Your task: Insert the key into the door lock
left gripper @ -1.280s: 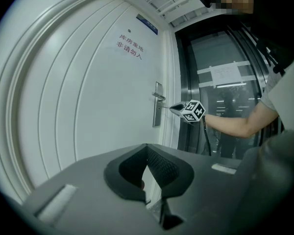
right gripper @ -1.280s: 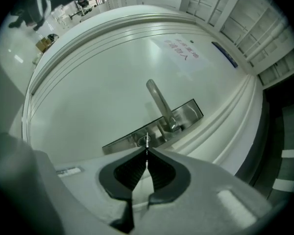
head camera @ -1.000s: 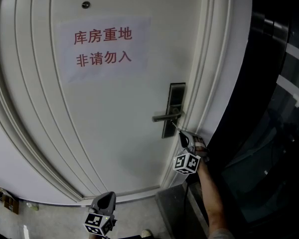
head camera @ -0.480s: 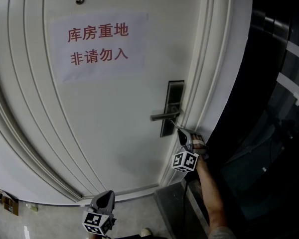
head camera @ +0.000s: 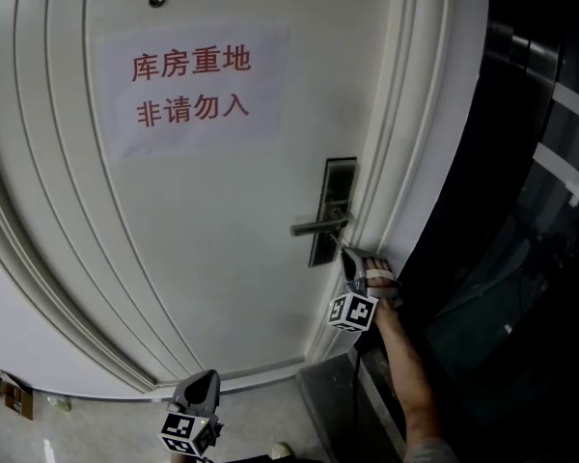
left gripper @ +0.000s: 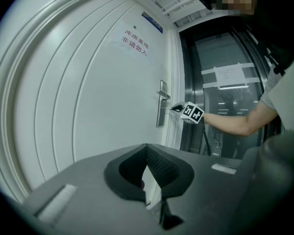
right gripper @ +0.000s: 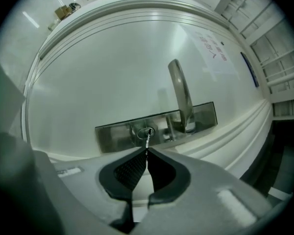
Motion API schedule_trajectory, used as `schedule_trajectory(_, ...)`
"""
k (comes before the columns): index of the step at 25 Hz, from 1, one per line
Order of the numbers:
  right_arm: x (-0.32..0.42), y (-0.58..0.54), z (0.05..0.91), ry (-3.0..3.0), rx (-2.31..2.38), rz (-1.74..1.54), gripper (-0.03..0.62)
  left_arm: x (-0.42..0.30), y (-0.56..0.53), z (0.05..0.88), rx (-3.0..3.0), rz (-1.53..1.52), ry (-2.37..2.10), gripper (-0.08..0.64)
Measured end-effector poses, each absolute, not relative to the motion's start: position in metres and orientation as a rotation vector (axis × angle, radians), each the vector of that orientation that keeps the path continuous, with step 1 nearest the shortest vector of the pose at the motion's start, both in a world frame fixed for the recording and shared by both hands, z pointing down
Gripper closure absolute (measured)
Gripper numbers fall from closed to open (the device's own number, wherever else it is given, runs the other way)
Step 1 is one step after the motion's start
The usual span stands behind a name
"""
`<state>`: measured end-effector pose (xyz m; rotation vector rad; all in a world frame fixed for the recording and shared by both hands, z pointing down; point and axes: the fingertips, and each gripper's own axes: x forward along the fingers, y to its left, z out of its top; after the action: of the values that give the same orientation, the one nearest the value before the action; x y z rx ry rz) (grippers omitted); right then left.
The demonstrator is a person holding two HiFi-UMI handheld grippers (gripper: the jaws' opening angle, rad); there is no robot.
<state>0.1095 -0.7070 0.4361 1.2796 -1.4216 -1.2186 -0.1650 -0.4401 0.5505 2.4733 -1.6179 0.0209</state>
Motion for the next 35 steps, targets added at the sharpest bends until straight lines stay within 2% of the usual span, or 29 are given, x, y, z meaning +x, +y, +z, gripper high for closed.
schedule_trajectory(35, 0.086, -0.730, 0.427, -1.285, 1.250, -1.250, 0.578, -0.184, -0.443, 0.556, 2.435, -0.023, -1.623, 0.558)
